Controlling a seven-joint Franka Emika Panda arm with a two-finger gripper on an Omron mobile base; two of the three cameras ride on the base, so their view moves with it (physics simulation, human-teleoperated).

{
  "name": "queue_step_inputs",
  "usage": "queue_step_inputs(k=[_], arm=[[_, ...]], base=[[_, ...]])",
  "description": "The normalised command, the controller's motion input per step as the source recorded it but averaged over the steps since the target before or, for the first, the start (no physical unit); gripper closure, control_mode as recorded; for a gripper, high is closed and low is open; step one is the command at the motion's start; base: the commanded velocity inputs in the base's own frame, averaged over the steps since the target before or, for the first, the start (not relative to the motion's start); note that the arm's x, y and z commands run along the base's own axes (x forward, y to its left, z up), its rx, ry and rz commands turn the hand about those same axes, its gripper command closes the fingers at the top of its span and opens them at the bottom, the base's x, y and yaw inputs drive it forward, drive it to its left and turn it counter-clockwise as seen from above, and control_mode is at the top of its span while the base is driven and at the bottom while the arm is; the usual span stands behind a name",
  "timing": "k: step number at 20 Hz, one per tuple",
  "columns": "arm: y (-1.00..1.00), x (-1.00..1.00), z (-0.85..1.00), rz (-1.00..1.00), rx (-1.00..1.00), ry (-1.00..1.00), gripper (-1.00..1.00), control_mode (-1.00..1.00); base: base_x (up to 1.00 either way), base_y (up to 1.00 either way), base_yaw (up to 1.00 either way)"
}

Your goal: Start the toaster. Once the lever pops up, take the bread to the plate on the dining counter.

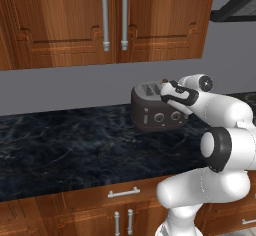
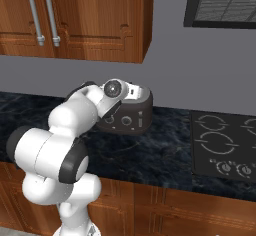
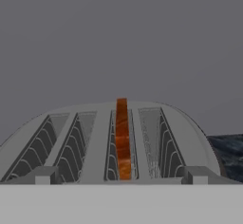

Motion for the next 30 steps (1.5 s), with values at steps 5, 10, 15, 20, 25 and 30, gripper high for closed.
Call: queue_step_inputs(k=[5, 10, 15, 20, 25, 30], arm=[[0.00, 0.04, -0.15, 0.00, 0.00, 0.01, -1.00, -1.00], [0.00, 0.12, -0.12, 0.00, 0.00, 0.02, -1.00, -1.00], [0.00, 0.14, -0.02, 0.00, 0.00, 0.00, -1.00, -1.00], [-0.02, 0.20, 0.00, 0.00, 0.00, 0.00, -1.00, -1.00], [-0.09, 0.14, -0.01, 0.00, 0.00, 0.01, -1.00, -1.00], [-0.13, 0.02, -0.09, 0.00, 0.00, 0.01, -1.00, -1.00]], base=[[0.00, 0.00, 0.00], [0.00, 0.00, 0.00], [0.00, 0.00, 0.00], [0.00, 0.00, 0.00], [0.00, 0.00, 0.00], [0.00, 0.00, 0.00]])
